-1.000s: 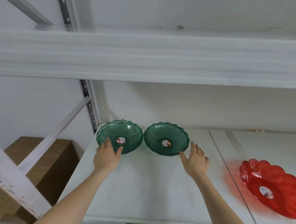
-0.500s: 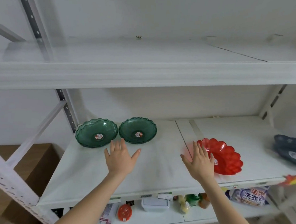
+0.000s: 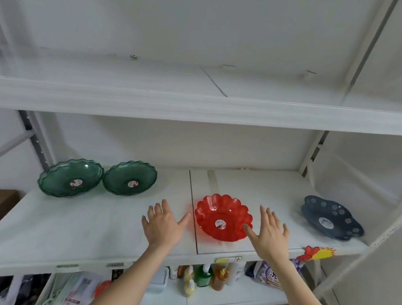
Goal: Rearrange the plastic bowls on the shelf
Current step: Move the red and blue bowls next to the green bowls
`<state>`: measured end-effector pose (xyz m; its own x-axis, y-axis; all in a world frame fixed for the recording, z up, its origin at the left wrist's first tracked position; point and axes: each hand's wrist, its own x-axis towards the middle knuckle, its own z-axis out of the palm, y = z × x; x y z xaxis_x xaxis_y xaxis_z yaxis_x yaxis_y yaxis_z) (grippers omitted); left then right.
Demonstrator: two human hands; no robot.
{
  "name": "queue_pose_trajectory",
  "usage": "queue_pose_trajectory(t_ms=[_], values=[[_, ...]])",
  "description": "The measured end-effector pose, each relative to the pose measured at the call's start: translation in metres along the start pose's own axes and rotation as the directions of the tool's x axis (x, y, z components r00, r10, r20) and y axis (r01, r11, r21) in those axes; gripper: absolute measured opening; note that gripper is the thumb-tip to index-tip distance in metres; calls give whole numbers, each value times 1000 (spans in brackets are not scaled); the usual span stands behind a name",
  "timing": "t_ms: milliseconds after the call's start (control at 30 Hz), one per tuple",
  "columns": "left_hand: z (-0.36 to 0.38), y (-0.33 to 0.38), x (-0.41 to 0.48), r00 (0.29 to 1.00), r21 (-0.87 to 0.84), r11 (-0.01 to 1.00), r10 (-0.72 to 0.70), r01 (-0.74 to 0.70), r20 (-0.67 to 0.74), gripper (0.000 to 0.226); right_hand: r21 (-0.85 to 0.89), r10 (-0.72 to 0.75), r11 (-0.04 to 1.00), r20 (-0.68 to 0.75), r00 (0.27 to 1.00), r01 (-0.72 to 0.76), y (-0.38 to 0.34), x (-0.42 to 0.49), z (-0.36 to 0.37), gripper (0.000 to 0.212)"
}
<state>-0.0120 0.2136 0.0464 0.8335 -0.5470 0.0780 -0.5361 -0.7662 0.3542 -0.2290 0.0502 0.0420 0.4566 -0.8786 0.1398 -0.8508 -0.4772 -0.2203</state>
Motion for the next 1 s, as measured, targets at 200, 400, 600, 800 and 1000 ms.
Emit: queue_pose_trajectory(t_ms=[200, 400, 600, 800, 1000], values=[[27, 66, -30, 999, -24, 999, -30, 30, -22, 100, -6, 13, 1000, -14, 1000, -13, 84, 7, -17, 86], [58, 105, -42, 993, -52, 992, -117, 116, -14, 99, 10, 73, 997, -41, 996, -72, 155, 23, -17, 83], [83, 143, -59, 957, -143, 948, -289, 283, -22, 99, 43, 120, 992, -46, 992, -118, 228, 53, -24, 83], [108, 180, -74, 913, -211, 903, -399, 374, -88, 100, 46, 110, 993, -41, 993, -108, 298, 87, -34, 82], [133, 196, -67, 889, -245, 885, -436, 396, -141, 99, 110, 162, 982, -76, 984, -153, 343, 122, -15, 83]])
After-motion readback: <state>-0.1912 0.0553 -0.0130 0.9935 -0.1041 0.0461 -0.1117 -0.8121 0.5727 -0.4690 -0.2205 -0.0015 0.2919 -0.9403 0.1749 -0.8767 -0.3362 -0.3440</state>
